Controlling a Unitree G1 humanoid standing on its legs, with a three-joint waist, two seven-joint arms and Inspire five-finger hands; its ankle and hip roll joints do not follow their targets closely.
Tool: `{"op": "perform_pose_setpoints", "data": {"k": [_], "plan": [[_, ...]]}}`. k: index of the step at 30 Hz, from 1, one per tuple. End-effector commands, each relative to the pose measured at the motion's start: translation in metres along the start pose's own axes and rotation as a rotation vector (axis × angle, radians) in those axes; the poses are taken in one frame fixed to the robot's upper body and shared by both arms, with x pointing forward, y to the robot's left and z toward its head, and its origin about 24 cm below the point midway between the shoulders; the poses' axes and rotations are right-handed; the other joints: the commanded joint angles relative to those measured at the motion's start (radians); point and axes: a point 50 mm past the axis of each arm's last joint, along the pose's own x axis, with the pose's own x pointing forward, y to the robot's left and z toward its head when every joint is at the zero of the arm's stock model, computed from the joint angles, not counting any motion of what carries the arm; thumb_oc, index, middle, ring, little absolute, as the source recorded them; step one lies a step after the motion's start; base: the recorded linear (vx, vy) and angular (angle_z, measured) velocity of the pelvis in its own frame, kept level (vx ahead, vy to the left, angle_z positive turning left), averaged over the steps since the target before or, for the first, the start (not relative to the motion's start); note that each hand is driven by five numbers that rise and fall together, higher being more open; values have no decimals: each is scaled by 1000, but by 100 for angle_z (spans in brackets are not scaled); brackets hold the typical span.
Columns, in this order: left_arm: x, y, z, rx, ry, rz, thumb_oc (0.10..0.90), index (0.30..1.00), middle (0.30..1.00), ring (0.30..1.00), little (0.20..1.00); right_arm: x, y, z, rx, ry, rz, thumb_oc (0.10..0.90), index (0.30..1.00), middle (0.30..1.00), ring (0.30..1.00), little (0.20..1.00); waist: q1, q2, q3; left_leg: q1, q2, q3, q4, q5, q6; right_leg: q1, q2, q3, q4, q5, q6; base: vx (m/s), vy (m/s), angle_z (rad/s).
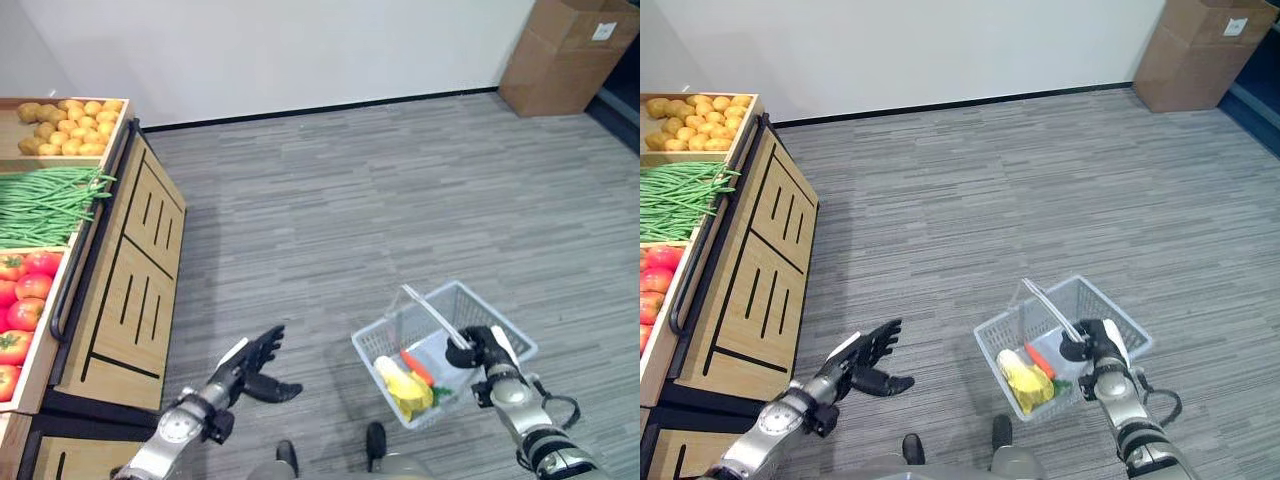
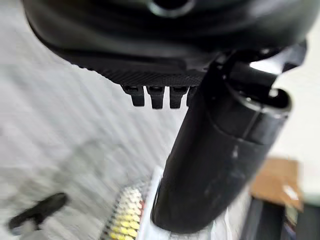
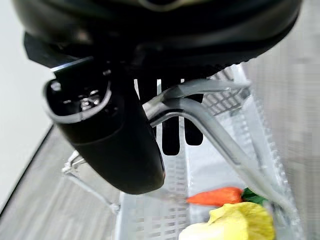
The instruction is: Get the vegetables into the basket
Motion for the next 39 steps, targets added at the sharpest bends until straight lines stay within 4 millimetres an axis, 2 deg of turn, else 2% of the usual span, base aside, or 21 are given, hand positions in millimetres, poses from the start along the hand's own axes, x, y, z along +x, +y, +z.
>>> {"op": "perform_pose_setpoints", "data": {"k": [1,7,10,12,16,24,25,26,27,31,39], "plan": [[8,6,-1,-13,-15,56,900,1000,1000,1000,1000,11,-25,37,101,-137,-157,400,300,300,300,300,14,-39,-84,-55,47,-86,1,3,-59,31,-92,-23,6,-29,88,0,0,0],[0,8,-56,-23,242,221,900,1000,1000,1000,1000,1,-15,-14,166,49,-158,400,300,300,300,300,10,-40,-86,-58,47,-89,1,4,-59,28,-90,-26,6,-29,86,0,0,0],[-8,5,-82,46,397,271,900,1000,1000,1000,1000,-8,-3,-37,159,127,-127,400,300,300,300,300,5,-41,-89,-58,48,-88,1,2,-60,28,-90,-26,6,-28,85,0,0,0],[-17,1,-98,32,487,289,900,1000,1000,1000,1000,-14,4,-49,198,176,-119,400,300,300,300,300,2,-43,-92,-57,49,-86,1,1,-61,27,-88,-24,7,-29,83,0,0,0],[-31,-4,-118,37,616,356,900,1000,1000,1000,1000,-29,24,-73,218,268,-70,400,300,300,300,300,-1,-47,-97,-53,52,-83,1,0,-64,30,-85,-22,6,-33,81,0,0,0],[-39,-26,-132,67,707,338,900,1000,1000,1000,1000,-61,43,-121,204,486,-11,400,300,300,300,300,-5,-47,-104,-52,54,-84,1,0,-66,32,-83,-24,6,-35,79,0,0,0],[-39,-27,-133,56,713,337,900,1000,1000,1000,1000,-63,46,-123,208,498,-3,549,509,509,509,509,-6,-47,-104,-52,55,-84,1,1,-66,32,-82,-25,6,-35,78,0,0,0],[-39,-27,-133,56,713,337,900,1000,1000,1000,1000,-63,46,-123,208,498,-3,625,616,616,616,616,-6,-47,-104,-52,55,-84,1,1,-66,32,-82,-25,6,-35,78,0,0,0],[-39,-31,-134,22,718,338,900,1000,1000,1000,1000,-69,47,-131,218,544,7,900,1000,1000,1000,1000,-7,-48,-106,-53,56,-86,1,2,-67,31,-81,-25,6,-36,78,0,0,0],[-44,-34,-139,-40,747,355,900,1000,1000,1000,1000,-78,51,-141,190,594,41,900,1000,1000,1000,1000,-8,-47,-110,-52,58,-86,1,2,-68,32,-80,-25,6,-36,77,0,0,0],[-43,-39,-141,-78,752,340,900,1000,1000,1000,1000,-85,58,-146,120,613,121,900,1000,1000,1000,1000,-7,-50,-113,-53,58,-88,1,3,-69,30,-78,-27,6,-37,77,0,0,0]]}}
